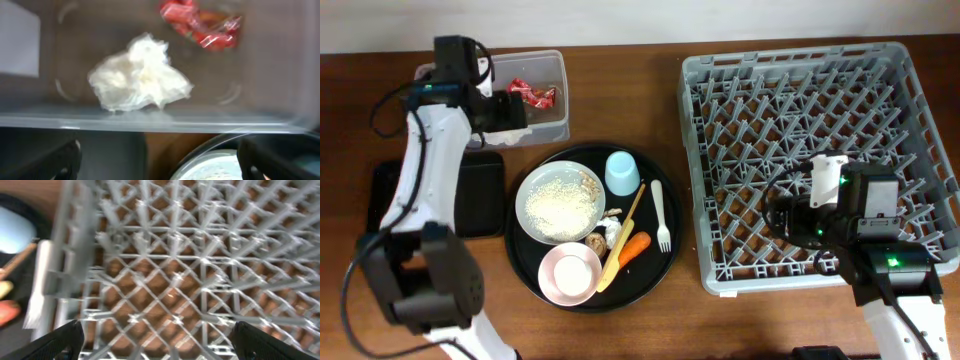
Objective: Sort waste into correct bins and load items into the dishwasher rack
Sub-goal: 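Grasp the light-blue cup with the right gripper and place it in the rack, then grasp the pink bowl with the right gripper and place it in the rack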
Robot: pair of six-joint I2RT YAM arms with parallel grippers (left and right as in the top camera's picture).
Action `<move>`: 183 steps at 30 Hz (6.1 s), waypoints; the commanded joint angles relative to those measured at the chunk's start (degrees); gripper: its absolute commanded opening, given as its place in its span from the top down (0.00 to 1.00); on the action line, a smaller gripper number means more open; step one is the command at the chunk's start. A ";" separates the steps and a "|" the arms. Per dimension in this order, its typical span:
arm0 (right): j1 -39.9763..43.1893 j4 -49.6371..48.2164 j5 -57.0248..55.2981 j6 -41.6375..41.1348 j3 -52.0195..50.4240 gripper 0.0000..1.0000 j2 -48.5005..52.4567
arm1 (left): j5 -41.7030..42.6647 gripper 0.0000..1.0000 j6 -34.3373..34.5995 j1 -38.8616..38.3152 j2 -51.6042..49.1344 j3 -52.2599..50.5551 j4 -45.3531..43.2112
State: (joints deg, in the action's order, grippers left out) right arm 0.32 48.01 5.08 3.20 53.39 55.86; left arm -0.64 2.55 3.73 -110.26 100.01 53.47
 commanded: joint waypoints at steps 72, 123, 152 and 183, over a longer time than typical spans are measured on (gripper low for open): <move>-22.62 11.21 -4.04 -9.94 34.23 0.09 39.69 | 6.88 0.01 -0.87 -2.47 5.60 0.55 24.83; 25.81 20.15 -6.86 -10.05 52.04 0.44 48.70 | 4.52 0.01 3.04 12.41 5.60 0.55 23.76; -39.82 26.60 0.79 -1.51 40.79 0.00 40.96 | 4.33 0.01 3.02 12.57 5.60 0.55 24.20; -54.34 0.81 -1.27 -5.35 37.31 0.35 47.45 | 4.33 0.01 3.02 12.57 5.60 0.55 24.85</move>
State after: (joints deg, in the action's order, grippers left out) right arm -57.71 45.84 4.60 -1.72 84.75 107.44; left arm 3.22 5.21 16.16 -104.53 100.62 78.28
